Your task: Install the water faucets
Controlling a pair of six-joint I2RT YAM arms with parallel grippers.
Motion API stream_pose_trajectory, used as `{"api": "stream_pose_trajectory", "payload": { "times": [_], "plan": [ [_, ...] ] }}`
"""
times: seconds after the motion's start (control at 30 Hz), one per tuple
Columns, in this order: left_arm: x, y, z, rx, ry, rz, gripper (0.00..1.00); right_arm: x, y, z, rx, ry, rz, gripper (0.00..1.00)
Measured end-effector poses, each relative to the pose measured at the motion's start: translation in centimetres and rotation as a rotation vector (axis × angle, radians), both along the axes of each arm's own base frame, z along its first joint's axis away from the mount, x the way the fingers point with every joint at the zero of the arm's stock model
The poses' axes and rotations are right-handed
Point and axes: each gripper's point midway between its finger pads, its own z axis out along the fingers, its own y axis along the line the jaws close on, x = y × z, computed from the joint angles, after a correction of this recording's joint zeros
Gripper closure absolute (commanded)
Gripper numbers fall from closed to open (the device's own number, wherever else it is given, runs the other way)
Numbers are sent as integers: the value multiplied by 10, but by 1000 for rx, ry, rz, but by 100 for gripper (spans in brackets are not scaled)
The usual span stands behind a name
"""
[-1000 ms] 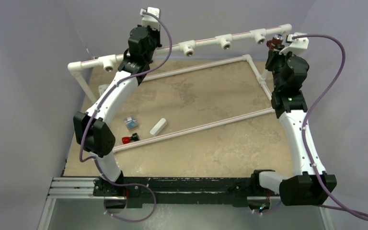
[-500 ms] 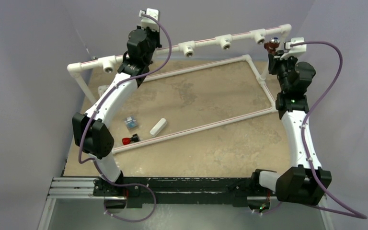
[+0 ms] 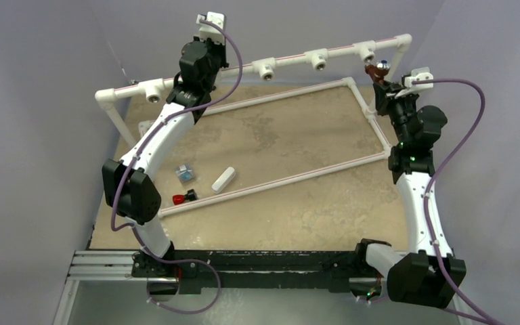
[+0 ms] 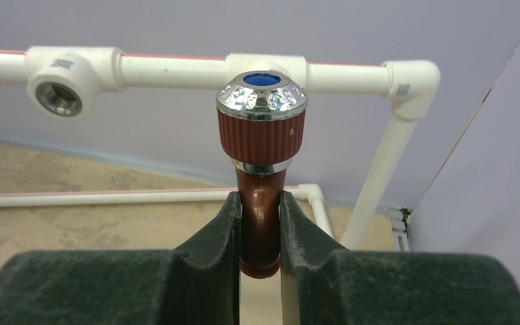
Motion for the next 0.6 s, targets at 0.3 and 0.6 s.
{"api": "stream_pose_trajectory", "payload": {
  "times": [0.3, 0.6],
  "plan": [
    [0, 0, 0, 9, -1, -1, 100, -6, 3, 6, 29, -47, 10, 100],
    [0, -1, 0, 19, -2, -7, 100, 2, 2, 5, 39, -55, 12, 100]
  ]
}}
